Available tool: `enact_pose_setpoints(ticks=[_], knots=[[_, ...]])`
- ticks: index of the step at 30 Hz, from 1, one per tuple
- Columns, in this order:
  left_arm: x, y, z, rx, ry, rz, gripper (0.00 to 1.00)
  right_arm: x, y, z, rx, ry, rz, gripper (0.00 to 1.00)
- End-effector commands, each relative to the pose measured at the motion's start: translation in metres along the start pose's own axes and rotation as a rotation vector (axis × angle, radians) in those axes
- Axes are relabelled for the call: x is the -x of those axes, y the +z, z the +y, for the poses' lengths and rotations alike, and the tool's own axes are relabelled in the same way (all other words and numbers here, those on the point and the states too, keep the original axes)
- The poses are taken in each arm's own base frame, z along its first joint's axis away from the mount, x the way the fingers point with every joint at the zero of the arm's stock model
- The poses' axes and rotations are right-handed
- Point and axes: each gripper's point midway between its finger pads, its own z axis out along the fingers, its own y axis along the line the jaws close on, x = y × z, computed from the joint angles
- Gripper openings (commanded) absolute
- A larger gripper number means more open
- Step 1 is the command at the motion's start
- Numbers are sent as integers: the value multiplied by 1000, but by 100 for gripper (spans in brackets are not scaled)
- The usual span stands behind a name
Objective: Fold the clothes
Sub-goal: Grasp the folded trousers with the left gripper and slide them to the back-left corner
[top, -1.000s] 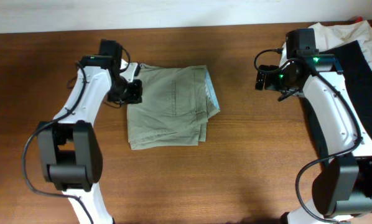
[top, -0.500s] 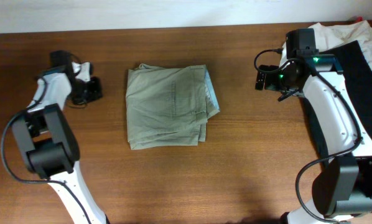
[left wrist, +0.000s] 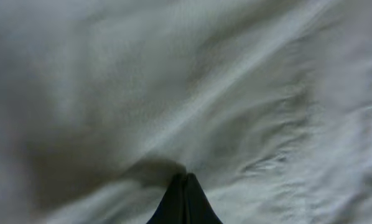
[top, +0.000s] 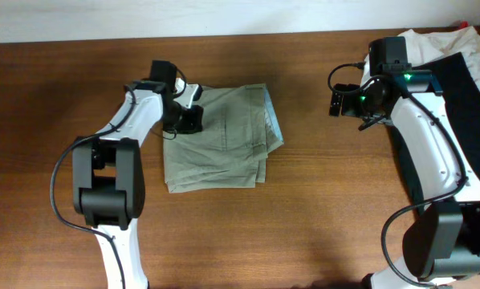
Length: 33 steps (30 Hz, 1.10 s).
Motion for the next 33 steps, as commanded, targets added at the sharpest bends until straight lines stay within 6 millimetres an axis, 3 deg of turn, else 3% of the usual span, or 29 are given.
enact_pose_setpoints(ticks=[1,7,8,10,11,12,14,16,18,19,20,22,25,26,28,29,31,32,33], knots=[[-3,-6,47,145,-64,-38,1,6,-3,-3,-8,18,-17,99],[-10,-9,121,193,-195,-150,1,6,-3,-3,-8,18,-17,99],[-16,-14,141,239,-230,-155,1,6,-3,-3,-8,18,-17,99],[-34,-46,216,459,-410,-192,1,6,-3,-3,-8,18,-17,99],[-53,-69,260,543,-581,-229,1,6,-3,-3,-8,17,-16,99],[-69,-87,292,602,-712,-270,1,6,-3,-3,-8,18,-16,99],[-109,-128,356,661,-952,-374,2,6,-3,-3,-8,18,-17,99],[-158,-163,405,599,-1258,-509,13,6,-3,-3,-8,18,-17,99],[-158,-168,410,455,-1279,-568,14,6,-3,-3,-8,18,-17,99],[-156,-166,405,410,-1277,-567,19,6,-3,-3,-8,17,-17,99],[-145,-162,397,342,-1256,-575,31,6,-3,-3,-8,18,-17,99],[-131,-177,388,297,-1230,-602,32,6,-3,-3,-8,18,-17,99],[-111,-253,360,335,-1136,-669,36,6,-3,-3,-8,18,-17,99],[-110,-304,330,378,-1071,-702,45,6,-3,-3,-8,17,-17,99],[-129,-342,296,435,-1095,-700,53,6,-3,-3,-8,18,-17,99],[-149,-352,284,494,-1134,-662,53,6,-3,-3,-8,18,-17,99],[-207,-348,281,702,-1277,-480,53,6,-3,-3,-8,18,-17,99],[-220,-341,282,734,-1303,-435,53,6,-3,-3,-8,18,-17,99],[-244,-322,284,744,-1408,-389,30,6,-3,-3,-8,18,-17,99]])
